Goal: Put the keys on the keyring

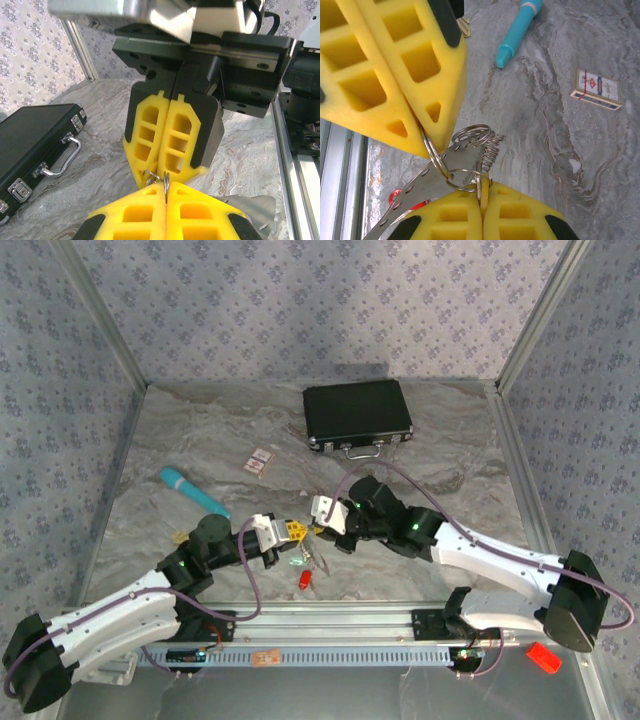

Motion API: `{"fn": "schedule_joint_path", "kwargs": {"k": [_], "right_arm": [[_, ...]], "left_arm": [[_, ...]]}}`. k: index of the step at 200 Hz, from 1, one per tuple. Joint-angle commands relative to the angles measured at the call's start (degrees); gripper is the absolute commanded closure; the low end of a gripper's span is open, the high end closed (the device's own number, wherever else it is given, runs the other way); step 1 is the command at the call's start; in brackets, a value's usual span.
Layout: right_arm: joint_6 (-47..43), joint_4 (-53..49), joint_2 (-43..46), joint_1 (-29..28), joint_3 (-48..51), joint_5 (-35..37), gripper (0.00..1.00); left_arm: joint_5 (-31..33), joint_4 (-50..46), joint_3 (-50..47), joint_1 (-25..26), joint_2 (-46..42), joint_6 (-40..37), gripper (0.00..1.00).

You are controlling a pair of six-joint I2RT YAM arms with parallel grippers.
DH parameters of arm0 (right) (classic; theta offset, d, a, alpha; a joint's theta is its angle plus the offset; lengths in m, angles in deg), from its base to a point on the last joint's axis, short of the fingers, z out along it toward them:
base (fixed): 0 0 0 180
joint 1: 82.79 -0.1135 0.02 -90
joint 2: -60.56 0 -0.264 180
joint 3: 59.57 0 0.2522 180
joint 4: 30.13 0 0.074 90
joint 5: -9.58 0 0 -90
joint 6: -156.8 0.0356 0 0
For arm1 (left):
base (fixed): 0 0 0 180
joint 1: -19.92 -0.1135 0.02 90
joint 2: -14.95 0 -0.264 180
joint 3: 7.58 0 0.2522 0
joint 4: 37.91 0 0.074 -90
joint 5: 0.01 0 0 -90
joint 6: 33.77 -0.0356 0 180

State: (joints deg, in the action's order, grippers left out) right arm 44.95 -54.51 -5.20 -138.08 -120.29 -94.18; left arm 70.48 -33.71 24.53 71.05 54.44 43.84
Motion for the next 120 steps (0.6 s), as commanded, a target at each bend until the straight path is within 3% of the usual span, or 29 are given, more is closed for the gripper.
{"fn": "schedule_joint_path", "kwargs": {"k": [1, 80, 92, 120], "right_arm": [[-1.2, -0.1, 1.7, -0.2, -2.1, 1.4, 0.97], [-2.3, -2.5, 3.2, 0.0, -2.4, 4.4, 0.99], [-2.4, -2.7, 3.6, 0.0, -2.3, 5.3, 1.0], [-2.5, -3.5, 3.9, -0.1, -2.8, 6.7, 1.0]], "left_arm": [[-0.6, 1.1, 0.8, 0.2, 0.3, 0.0, 1.0], [3.5, -2.0, 2.3, 0.2, 2.9, -1.0, 1.0], [3.9, -2.2, 2.3, 0.2, 3.0, -0.9, 0.92], [5.0, -1.7, 1.9, 0.2, 2.5, -0.3, 0.63]]}}
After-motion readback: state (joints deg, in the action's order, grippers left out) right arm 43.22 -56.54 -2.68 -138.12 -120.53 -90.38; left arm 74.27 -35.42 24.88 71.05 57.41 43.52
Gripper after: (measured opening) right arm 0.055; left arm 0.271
